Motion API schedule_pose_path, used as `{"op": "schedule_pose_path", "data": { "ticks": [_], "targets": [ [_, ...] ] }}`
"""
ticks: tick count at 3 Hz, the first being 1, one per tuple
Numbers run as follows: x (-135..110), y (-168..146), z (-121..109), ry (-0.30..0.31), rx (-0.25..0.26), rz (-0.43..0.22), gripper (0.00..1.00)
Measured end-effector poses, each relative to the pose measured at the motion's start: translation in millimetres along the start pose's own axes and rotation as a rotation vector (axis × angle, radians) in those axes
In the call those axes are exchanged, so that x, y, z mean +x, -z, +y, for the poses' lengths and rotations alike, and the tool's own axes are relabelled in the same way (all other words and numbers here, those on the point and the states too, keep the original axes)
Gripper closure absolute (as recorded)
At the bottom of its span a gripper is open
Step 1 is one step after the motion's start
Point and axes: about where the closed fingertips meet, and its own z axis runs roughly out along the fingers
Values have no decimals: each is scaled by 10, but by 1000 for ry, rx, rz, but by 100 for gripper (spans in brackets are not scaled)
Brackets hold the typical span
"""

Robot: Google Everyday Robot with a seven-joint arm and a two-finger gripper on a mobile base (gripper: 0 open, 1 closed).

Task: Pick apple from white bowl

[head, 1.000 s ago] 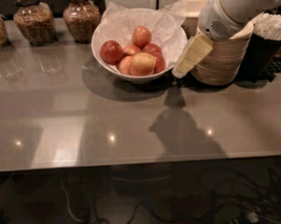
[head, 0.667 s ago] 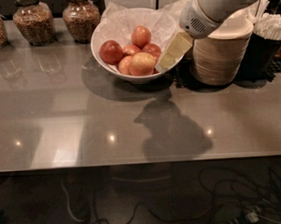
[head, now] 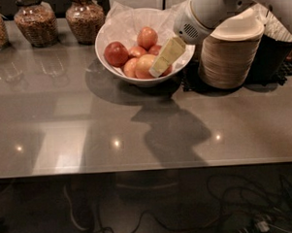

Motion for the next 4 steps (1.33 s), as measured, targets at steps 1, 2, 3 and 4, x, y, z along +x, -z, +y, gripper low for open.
{"op": "schedule_pose_path", "data": {
  "ticks": [1, 2, 3, 4],
  "targets": [
    [-6, -53, 2, -8, 2, -22, 0],
    [-55, -153, -3, -29, -3, -68, 0],
    [-125, -263, 4, -54, -16, -115, 0],
    [-166, -344, 33, -78, -36, -146, 1]
  ]
}}
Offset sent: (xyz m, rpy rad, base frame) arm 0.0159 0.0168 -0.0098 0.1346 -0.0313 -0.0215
